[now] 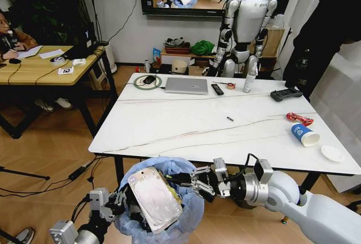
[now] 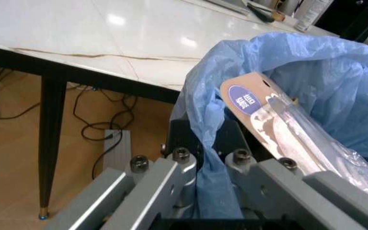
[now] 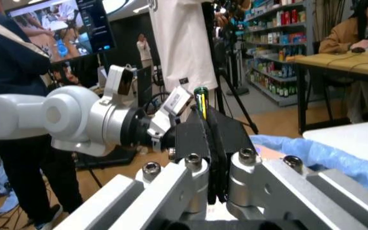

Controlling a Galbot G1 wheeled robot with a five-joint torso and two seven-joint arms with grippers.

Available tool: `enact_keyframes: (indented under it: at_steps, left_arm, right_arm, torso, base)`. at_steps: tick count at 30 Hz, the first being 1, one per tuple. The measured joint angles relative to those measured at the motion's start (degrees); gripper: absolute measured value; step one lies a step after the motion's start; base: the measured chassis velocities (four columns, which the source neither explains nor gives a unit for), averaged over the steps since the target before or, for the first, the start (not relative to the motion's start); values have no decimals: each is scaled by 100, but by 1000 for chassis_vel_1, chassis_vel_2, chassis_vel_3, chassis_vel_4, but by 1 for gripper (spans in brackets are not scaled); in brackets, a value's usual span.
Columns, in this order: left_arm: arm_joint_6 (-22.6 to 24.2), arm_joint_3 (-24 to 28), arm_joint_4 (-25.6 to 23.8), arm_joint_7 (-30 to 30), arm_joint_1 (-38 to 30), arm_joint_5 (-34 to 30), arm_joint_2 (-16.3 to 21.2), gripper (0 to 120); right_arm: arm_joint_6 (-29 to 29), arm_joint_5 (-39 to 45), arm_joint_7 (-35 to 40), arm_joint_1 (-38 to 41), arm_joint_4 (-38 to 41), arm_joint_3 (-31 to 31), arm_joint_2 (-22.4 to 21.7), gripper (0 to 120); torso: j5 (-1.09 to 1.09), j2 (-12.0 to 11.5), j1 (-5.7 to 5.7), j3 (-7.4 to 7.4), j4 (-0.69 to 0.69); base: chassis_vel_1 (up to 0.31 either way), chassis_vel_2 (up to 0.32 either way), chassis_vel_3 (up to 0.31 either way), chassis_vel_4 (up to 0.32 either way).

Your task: Pick up the trash bin and place the trash from the table into it.

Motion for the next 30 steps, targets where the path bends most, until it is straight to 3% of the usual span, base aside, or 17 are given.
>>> enact_keyframes:
  at_steps: [15, 30]
  left_arm:
    - [2, 30, -20, 8, 28, -8, 4, 0]
    - [5, 102, -24, 5, 93, -38, 7, 0]
  right_arm:
    - [63, -185, -49, 21, -212, -116, 74, 3]
    - [126, -279, 75, -47, -248, 24, 38, 59]
  torso:
    - [0, 0, 0, 0, 0]
    - [0, 0, 0, 0, 0]
  base:
    - [0, 0, 0, 0]
    - [0, 0, 0, 0]
